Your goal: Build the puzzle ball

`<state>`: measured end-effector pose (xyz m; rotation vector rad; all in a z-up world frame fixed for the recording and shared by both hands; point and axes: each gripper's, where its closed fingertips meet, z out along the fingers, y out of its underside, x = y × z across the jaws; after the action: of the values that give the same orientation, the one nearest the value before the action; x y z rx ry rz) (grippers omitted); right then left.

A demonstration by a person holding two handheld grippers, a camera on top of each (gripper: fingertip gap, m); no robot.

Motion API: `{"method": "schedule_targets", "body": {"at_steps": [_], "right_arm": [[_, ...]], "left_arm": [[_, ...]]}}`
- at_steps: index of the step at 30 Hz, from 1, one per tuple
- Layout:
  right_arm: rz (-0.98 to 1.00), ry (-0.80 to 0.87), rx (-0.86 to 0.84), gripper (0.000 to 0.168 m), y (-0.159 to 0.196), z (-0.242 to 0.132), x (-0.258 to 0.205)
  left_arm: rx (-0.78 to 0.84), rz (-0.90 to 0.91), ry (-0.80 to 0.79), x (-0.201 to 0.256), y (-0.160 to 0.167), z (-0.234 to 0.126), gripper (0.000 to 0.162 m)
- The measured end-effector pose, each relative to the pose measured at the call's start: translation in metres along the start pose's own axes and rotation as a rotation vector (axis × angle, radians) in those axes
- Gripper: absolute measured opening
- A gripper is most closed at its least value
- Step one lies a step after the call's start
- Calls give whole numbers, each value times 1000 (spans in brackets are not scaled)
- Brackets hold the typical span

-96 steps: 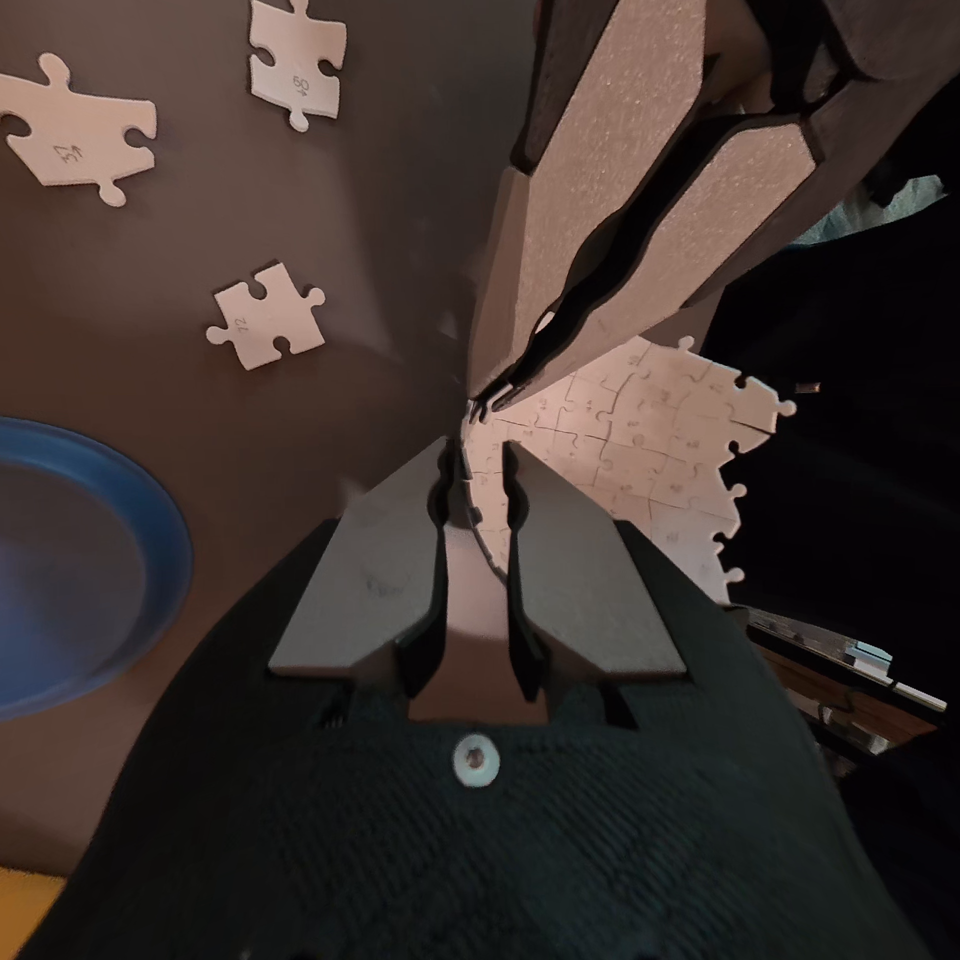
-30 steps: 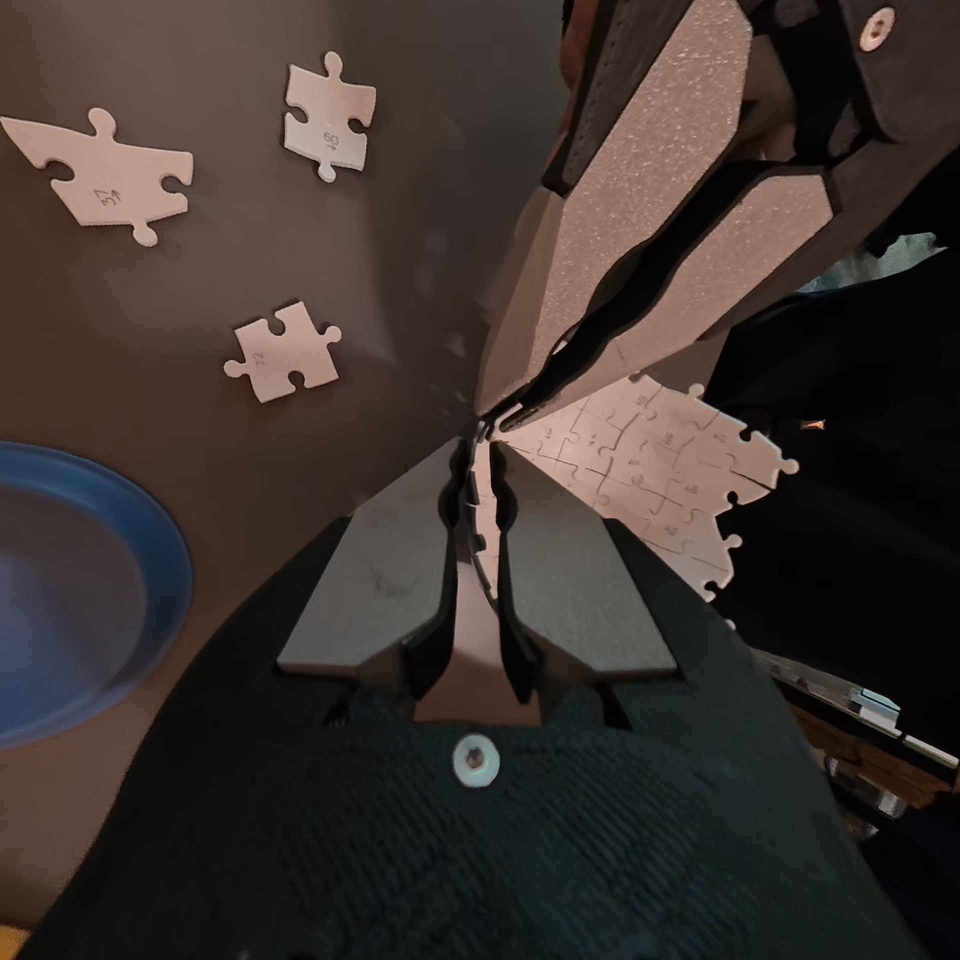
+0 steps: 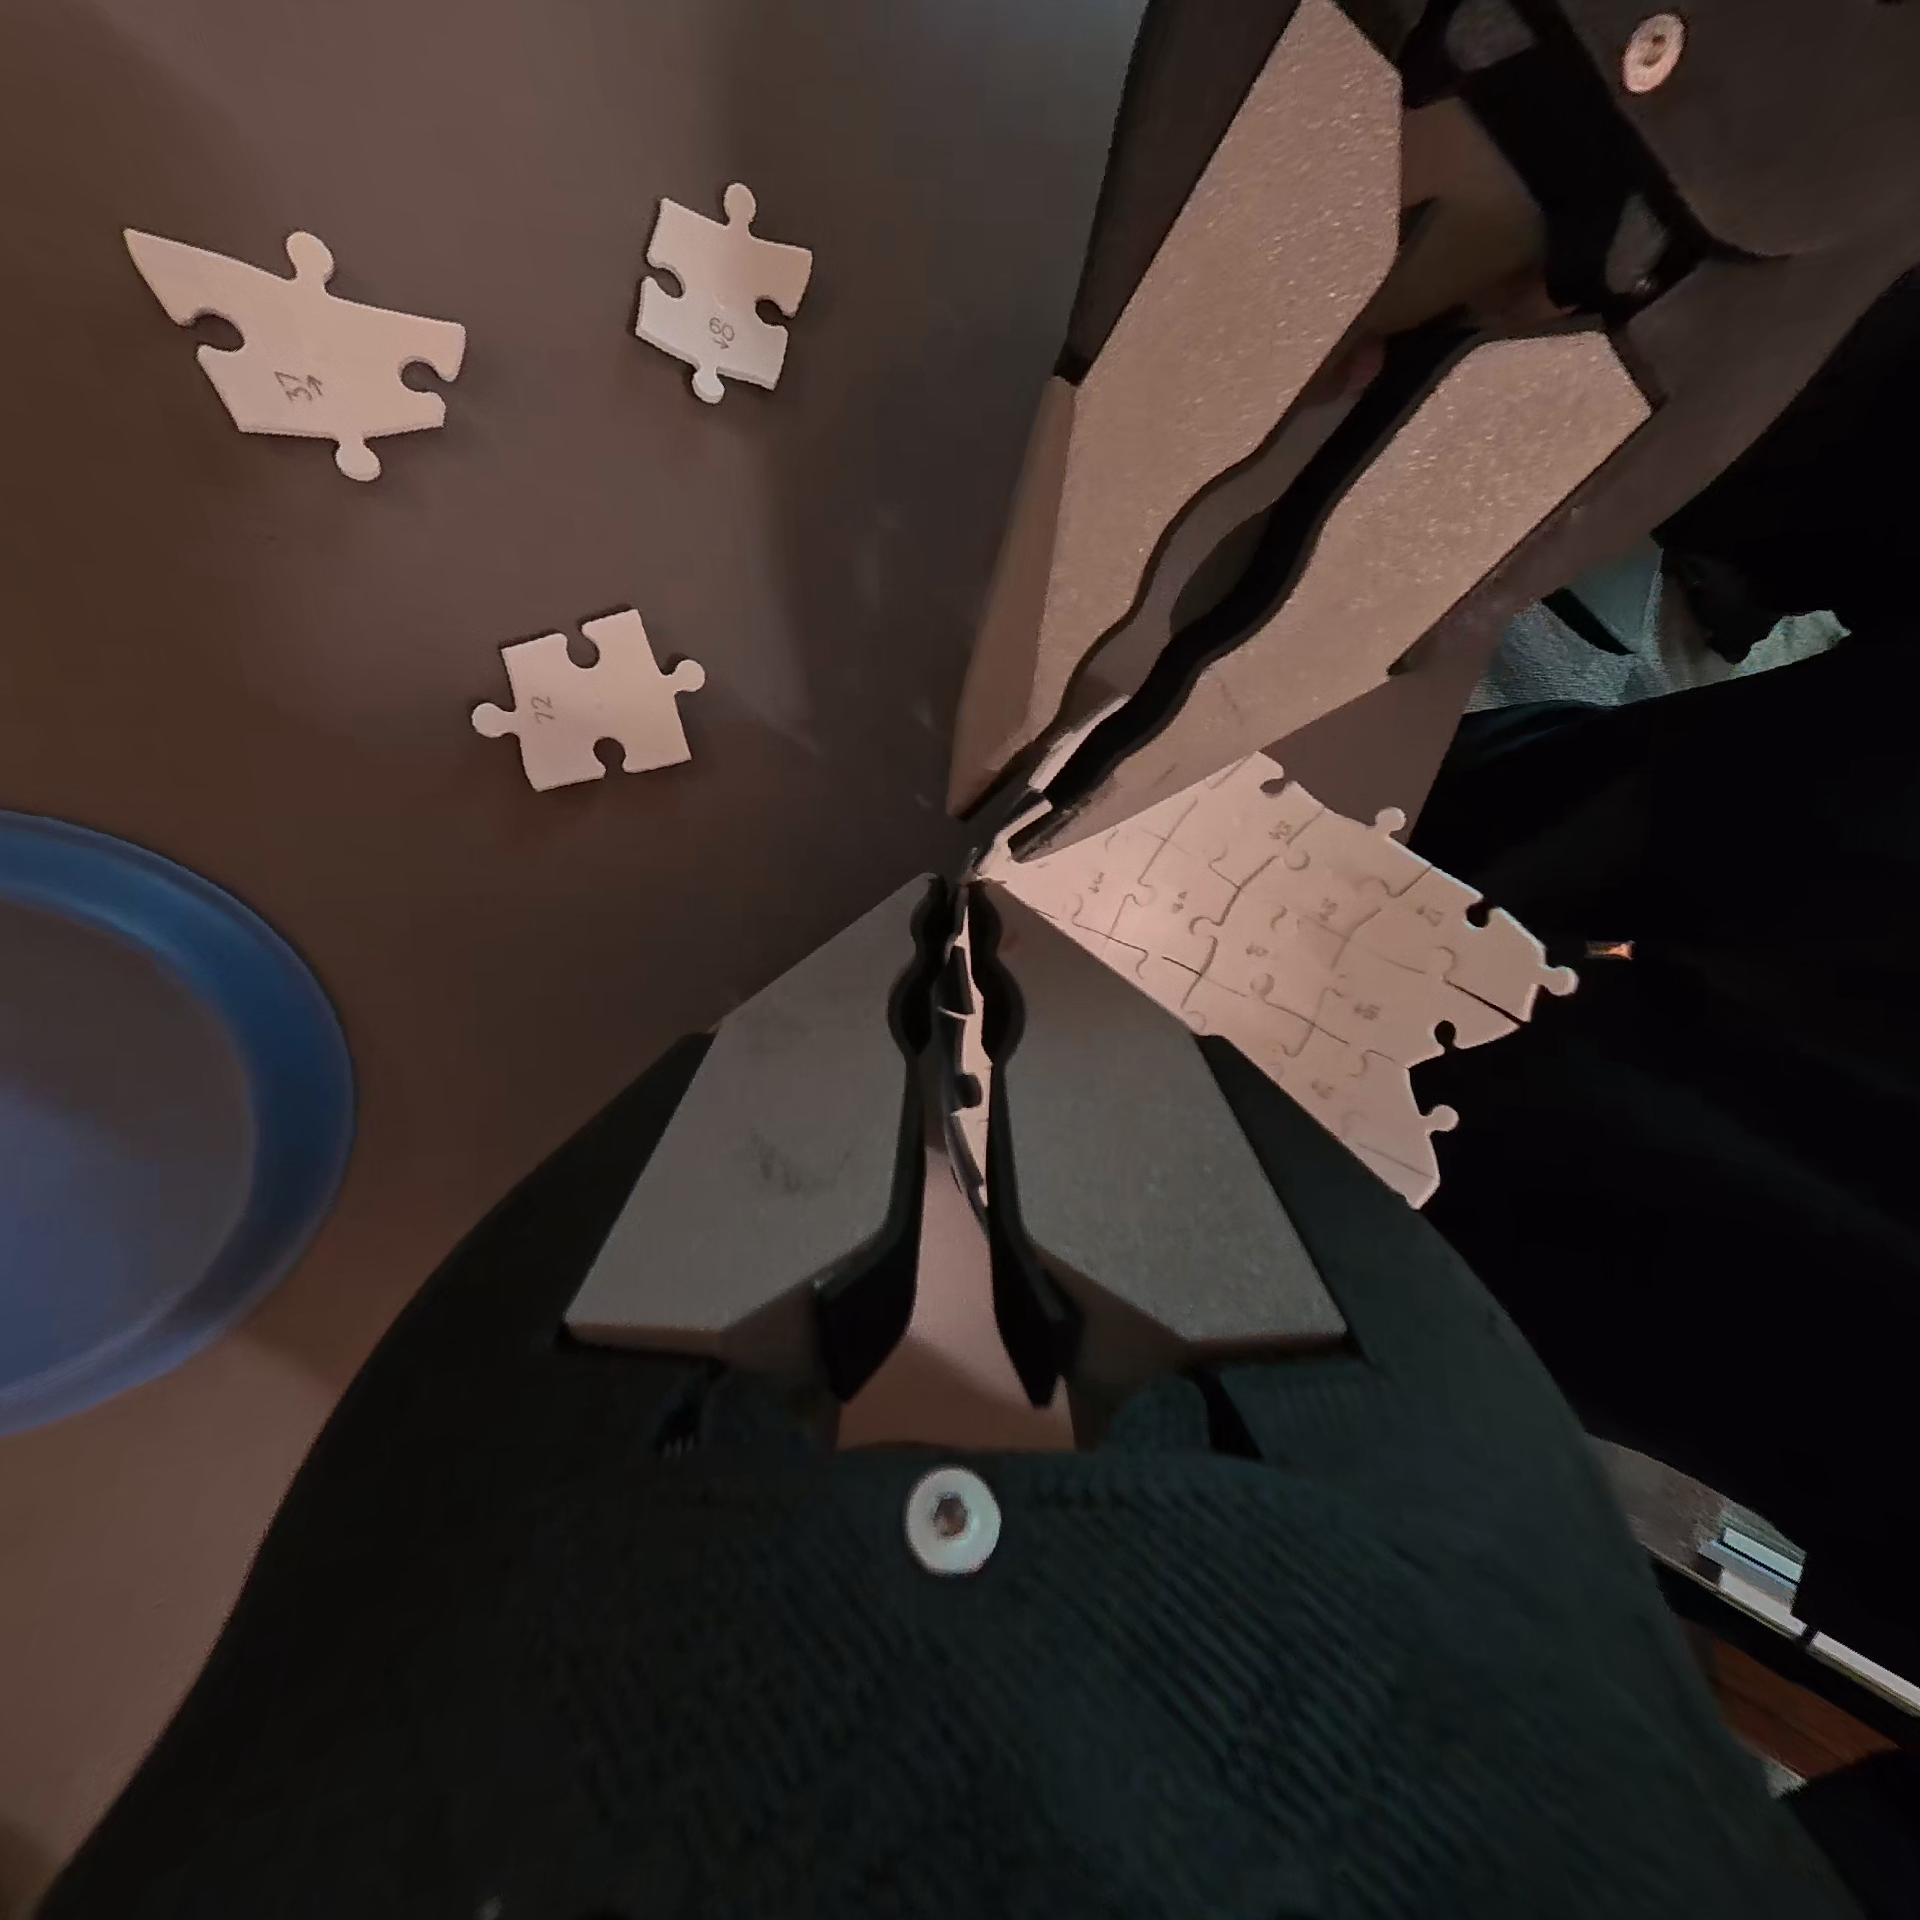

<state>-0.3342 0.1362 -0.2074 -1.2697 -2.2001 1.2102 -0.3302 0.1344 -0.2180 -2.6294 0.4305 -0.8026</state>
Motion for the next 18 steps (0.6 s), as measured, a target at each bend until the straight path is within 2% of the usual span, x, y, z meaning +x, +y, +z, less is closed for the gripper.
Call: {"method": "schedule_targets", "body": {"at_steps": [9,13,18], "right_arm": [[-54,-74,-139,7,4,-3,-5],[-83,-127,-245,14,14,1,-9],[-122,-158,-309,11,16,4,-12]], "left_arm": [[-29,45,-101,4,-2,0,2],[-34,74,-143,9,-3,-1,2],[-38,87,-190,9,-3,-2,2]]}}
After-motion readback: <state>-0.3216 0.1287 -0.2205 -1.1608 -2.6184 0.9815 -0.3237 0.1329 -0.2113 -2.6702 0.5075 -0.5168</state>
